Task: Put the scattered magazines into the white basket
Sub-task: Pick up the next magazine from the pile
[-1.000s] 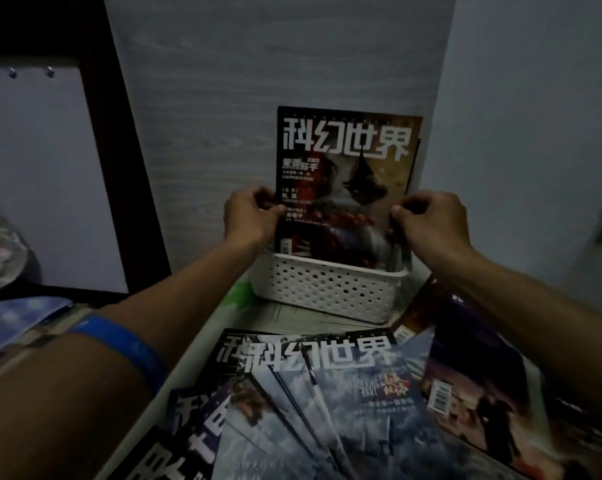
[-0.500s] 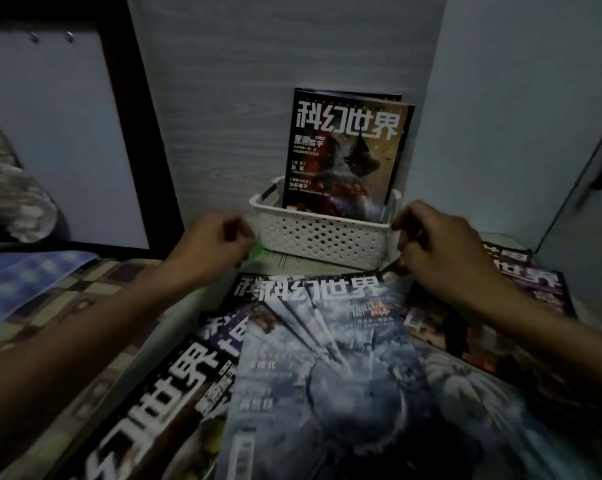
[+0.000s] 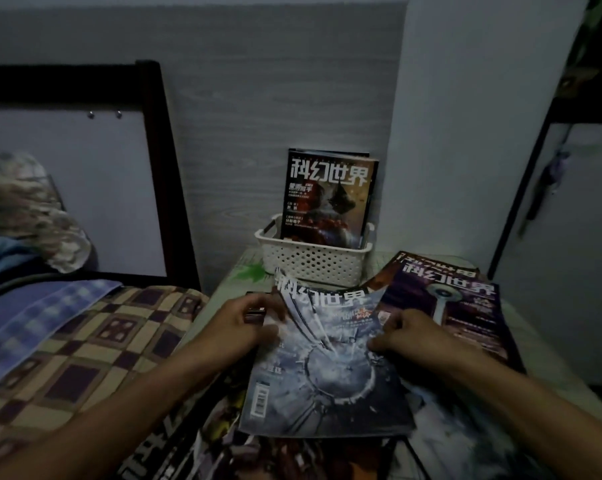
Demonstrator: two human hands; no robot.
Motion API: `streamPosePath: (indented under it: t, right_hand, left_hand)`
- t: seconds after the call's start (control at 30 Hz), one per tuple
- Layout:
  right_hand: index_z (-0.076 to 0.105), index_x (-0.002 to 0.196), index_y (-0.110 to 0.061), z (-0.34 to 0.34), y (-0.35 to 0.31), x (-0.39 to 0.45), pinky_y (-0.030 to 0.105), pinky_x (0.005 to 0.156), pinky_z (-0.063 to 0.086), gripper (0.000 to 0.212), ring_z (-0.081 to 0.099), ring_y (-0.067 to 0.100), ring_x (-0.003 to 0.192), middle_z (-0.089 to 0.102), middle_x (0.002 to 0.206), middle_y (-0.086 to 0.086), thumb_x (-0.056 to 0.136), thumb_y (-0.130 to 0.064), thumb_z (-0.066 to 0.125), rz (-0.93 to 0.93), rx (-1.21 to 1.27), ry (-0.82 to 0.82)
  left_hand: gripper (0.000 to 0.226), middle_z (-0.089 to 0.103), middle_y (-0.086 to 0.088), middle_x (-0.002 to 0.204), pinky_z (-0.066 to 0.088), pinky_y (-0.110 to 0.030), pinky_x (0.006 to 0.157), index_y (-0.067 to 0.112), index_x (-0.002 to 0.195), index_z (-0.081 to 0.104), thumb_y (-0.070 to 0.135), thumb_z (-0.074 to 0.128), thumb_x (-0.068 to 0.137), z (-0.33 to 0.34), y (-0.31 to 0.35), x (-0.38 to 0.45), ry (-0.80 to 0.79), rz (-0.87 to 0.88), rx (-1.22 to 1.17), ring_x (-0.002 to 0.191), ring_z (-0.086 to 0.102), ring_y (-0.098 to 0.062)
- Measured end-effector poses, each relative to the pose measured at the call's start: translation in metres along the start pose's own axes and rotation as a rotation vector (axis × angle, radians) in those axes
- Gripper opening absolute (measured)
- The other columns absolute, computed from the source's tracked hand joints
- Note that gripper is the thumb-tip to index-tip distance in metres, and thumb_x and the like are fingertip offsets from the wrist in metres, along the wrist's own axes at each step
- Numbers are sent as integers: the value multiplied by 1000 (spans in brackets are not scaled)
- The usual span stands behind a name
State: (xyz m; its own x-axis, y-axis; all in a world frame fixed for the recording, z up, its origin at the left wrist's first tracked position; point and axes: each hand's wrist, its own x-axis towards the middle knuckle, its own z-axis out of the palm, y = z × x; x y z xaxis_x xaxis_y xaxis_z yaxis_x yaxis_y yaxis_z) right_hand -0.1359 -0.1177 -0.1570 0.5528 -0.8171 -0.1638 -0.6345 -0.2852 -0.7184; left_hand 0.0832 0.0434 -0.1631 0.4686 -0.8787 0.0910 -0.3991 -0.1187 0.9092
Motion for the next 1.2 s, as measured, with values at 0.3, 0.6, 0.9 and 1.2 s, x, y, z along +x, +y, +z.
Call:
streamPosePath:
  t: [0.3, 0.6, 0.9, 1.2]
  right_hand:
    - [72, 81, -11, -18, -4, -8, 21, 39, 30, 17, 47, 15, 43, 61, 70, 9, 85, -27, 67, 229, 565, -152]
    - [72, 89, -13, -58, -65, -13, 19, 33, 36, 13, 47, 8, 40, 60, 60, 2, 88, -3, 64, -325, 837, 270]
    - [69, 102, -17, -17, -36, 5, 48, 81, 59, 13, 70, 24, 92, 73, 99, 7, 90, -11, 67, -357, 452, 375]
    - [69, 83, -38, -37, -58, 28, 36, 65, 56, 23, 67, 7, 70, 72, 80, -12, 89, -15, 70, -542, 470, 572]
  left_hand:
    - [46, 78, -4, 81, 60, -33, 57, 15, 101, 66, -24, 55, 78, 19, 19, -12, 173, -212, -502, 72, 75, -23]
    - [32, 76, 20, 94, 55, -14, 71, 33, 103, 65, 4, 62, 90, -28, 93, 7, 284, 399, -500, 93, 70, 1]
    - [15, 70, 7, 91, 59, -37, 79, 30, 94, 68, 18, 73, 86, -17, 26, 34, 446, 192, -147, 90, 68, -16]
    - [16, 71, 4, 84, 59, -19, 61, 10, 104, 71, 11, 70, 88, -30, 73, 83, 510, 326, -174, 70, 66, -5]
